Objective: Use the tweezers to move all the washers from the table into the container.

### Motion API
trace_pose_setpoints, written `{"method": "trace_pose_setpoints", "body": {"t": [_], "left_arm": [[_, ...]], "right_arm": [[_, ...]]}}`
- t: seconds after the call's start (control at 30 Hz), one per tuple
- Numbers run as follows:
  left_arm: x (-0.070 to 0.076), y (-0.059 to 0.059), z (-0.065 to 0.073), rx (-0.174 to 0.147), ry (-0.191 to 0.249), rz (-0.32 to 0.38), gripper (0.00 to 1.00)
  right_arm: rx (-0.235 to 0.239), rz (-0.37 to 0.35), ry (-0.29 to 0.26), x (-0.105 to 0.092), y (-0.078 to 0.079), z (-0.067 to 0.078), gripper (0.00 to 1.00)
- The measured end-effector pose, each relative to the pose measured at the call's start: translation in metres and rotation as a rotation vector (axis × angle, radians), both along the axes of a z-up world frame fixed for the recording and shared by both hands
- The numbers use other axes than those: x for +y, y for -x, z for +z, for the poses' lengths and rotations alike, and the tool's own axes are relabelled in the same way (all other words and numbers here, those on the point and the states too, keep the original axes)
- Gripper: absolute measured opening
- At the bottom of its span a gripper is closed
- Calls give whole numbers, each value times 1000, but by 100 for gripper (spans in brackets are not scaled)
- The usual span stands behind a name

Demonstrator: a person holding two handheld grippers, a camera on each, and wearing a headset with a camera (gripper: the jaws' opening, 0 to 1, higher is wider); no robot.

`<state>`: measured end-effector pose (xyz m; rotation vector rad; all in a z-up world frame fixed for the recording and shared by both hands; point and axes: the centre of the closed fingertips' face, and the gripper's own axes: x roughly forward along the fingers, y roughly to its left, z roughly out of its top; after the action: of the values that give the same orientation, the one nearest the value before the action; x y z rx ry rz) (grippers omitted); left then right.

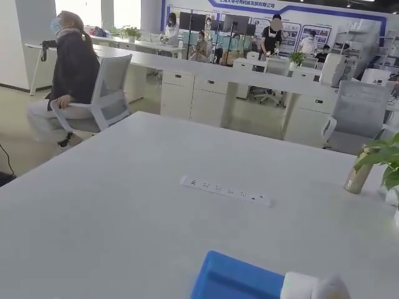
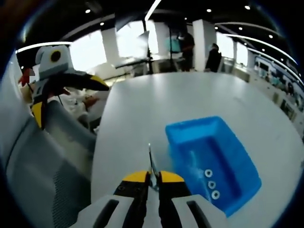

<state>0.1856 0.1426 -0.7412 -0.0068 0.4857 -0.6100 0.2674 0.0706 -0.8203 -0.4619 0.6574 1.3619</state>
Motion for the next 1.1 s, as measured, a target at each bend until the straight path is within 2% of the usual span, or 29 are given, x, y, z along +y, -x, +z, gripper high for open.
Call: {"method": "trace_pose_setpoints", "body": {"t": [0.07,0.17,0.3,0.33,0.63,0.8,1.1], "left_arm": [[1,0,0,-1,-1,3,89],[1,0,0,1,0,3,89],[1,0,1,-3,1,3,89],[1,-1,1,-4,3,4,89],[0,-1,0,-2,2,-1,89],[0,-1,0,-2,2,-1,89],[-1,-1,0,-1,2,-5,89]], "right_arm": [[-22,26,1,0,2,-2,3],[-25,12,-3,-1,-1,-2,3],[27,-45,-62,0,-7,1,3],[38,-53,-76,0,-8,4,3],[31,-67,-138,4,-14,29,3],[17,-69,-159,6,-14,47,3],[1,-85,-199,9,-24,69,3]]}}
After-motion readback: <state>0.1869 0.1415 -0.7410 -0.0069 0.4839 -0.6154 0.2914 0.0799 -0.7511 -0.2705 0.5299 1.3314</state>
